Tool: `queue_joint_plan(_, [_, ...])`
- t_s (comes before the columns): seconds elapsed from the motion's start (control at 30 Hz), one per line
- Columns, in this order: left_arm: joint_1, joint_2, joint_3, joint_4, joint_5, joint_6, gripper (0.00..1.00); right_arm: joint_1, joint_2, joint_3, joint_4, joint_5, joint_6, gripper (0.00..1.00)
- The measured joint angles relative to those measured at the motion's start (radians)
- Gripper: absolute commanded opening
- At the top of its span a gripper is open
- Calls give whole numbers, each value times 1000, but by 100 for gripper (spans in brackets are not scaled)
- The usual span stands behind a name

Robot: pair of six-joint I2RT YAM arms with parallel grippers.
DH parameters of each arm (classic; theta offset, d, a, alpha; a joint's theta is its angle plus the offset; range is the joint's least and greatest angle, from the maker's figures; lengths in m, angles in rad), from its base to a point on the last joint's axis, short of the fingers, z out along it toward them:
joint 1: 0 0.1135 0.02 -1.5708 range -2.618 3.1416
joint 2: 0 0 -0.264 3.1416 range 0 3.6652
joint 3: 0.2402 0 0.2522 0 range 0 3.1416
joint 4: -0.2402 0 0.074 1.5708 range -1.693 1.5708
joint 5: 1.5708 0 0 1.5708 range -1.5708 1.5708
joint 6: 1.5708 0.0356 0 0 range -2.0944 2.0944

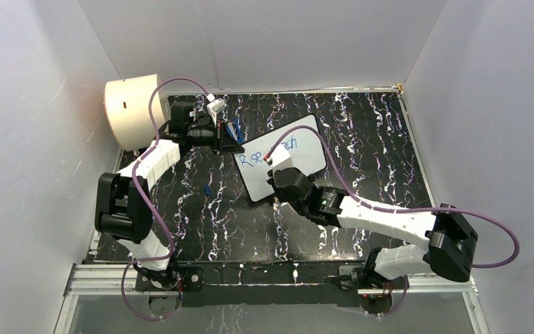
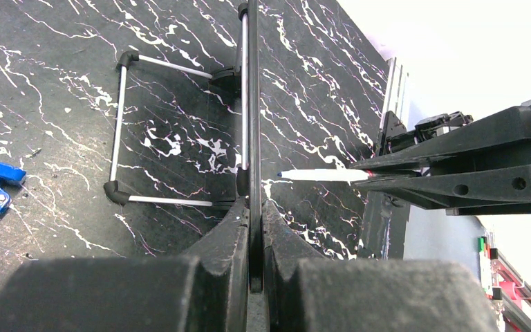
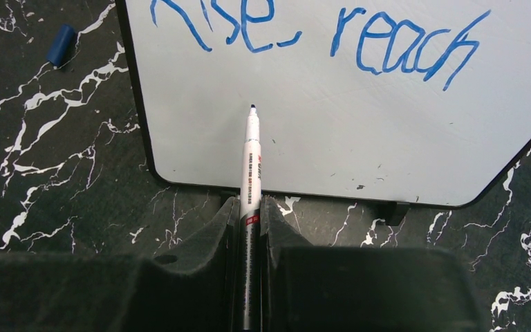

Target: Write a sentence on the whiteboard

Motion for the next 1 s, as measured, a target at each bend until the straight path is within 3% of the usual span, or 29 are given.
queue_joint_plan(1.0, [0, 0, 0, 0, -3, 0, 0, 18, 126, 64, 50, 76, -13, 0])
